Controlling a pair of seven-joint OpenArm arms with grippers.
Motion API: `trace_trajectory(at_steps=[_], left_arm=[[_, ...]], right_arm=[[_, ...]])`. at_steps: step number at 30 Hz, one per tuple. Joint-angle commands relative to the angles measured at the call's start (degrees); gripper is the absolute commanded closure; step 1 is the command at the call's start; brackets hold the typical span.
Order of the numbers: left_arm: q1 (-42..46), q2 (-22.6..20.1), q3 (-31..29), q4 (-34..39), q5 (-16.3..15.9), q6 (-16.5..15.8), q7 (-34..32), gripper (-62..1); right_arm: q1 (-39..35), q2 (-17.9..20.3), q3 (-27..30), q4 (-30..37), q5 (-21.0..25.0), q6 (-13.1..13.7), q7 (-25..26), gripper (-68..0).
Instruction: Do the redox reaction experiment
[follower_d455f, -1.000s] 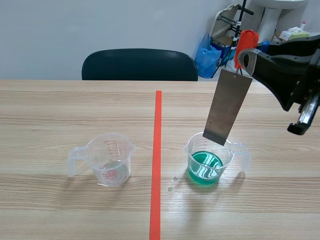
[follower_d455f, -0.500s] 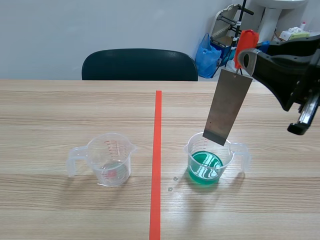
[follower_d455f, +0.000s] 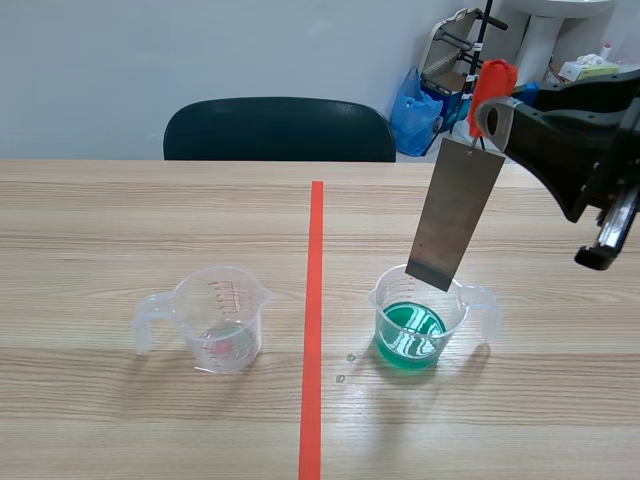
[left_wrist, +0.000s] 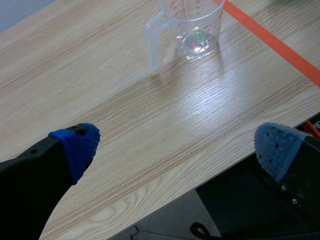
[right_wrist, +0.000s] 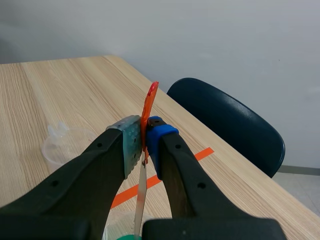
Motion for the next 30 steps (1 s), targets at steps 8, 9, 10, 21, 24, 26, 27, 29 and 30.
trace_trajectory(at_steps=[8,9,10,21,24,26,27,29,30], left_arm=[[0.07,-0.17,0.17,0.42,-0.22,0.09,-0.79,-62.3],[0.07,-0.17,0.17,0.42,-0.22,0.09,-0.79,-62.3],[0.07,-0.17,0.17,0.42,-0.22,0.09,-0.79,-62.3],[0.07,-0.37,0.17,0.42,-0.24,0.11,-2.23,-62.3],[-1.38,-1.88,0.17,0.42,-0.72,-0.57,-2.14,-62.3],[-4.33,-3.80,0.24,0.42,-1.31,-1.77,-2.05,-51.4],[-6.21,-4.96,0.46,0.42,-1.31,-2.54,-2.05,-44.3],[-10.10,-7.30,1.73,0.42,-1.29,-2.93,-1.68,-31.4],[-12.13,-8.57,2.73,0.42,-1.29,-2.93,-1.11,-27.4]], right_arm=[[0.68,0.94,0.68,0.96,0.83,-0.17,0.83,-0.7],[0.68,0.94,0.68,0.96,0.83,-0.17,0.83,-0.7],[0.68,0.94,0.68,0.96,0.83,-0.17,0.83,-0.7],[0.70,0.94,0.68,0.96,0.83,-0.17,0.83,-0.7],[0.70,0.94,0.68,0.96,0.83,-0.17,0.83,-0.7],[0.70,0.92,0.68,0.96,0.85,-0.17,0.85,-0.7],[0.70,0.92,0.68,0.96,0.85,-0.17,0.85,-0.7],[0.70,0.92,0.68,0.96,0.83,-0.17,0.83,-0.7],[0.70,0.92,0.68,0.96,0.83,-0.17,0.83,-0.7]])
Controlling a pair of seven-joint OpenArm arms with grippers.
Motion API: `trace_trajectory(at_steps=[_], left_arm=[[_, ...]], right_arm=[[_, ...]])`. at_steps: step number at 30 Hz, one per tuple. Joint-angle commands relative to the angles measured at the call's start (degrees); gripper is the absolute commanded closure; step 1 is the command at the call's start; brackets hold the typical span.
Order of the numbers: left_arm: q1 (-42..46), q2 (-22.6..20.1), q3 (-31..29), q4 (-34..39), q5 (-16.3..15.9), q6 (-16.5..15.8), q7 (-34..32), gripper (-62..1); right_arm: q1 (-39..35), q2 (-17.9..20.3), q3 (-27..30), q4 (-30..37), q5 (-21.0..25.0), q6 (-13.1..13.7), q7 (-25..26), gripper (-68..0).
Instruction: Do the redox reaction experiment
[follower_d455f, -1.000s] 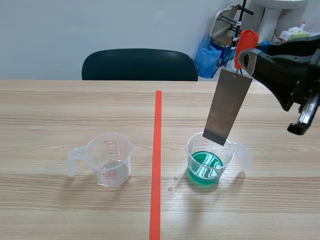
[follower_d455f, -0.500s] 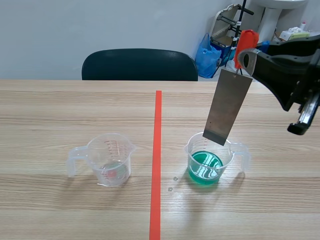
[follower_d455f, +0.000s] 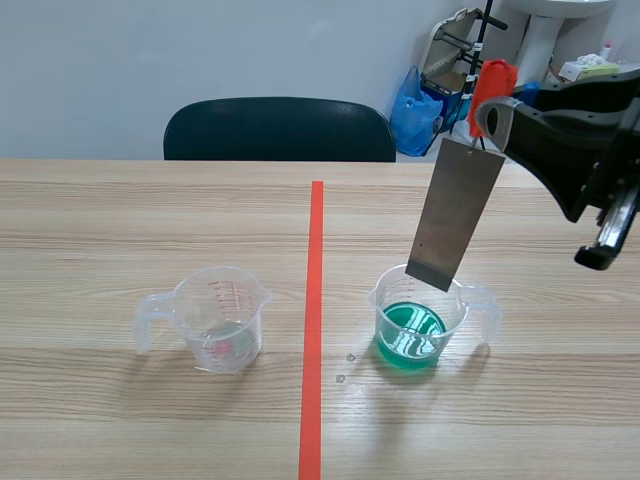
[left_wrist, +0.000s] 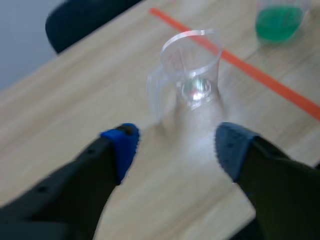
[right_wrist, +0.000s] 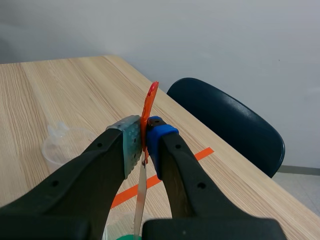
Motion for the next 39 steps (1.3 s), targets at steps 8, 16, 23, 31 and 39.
trace_trajectory(at_steps=[8,16,23,31,39], left_arm=[[-21.97,-11.39,17.09,0.61,-1.25,-1.22,12.48,-3.3],[-48.17,-13.38,39.06,-6.40,-14.84,-1.16,26.88,-2.9],[-65.22,-9.05,52.11,-18.80,-21.09,-0.57,29.35,-2.8],[-75.12,-1.70,60.11,-26.62,-23.23,-3.21,33.09,-2.8],[-79.43,4.04,63.39,-27.93,-22.95,-3.19,35.98,-2.8]], right_arm=[[0.68,0.92,0.68,0.96,0.87,-0.17,0.85,-0.7],[0.68,0.92,0.68,0.96,0.87,-0.17,0.85,-0.7],[0.68,0.92,0.68,0.96,0.85,-0.17,0.83,-0.7],[0.68,0.92,0.68,0.96,0.85,-0.17,0.85,-0.7],[0.68,0.92,0.68,0.96,0.87,-0.17,0.85,-0.7]])
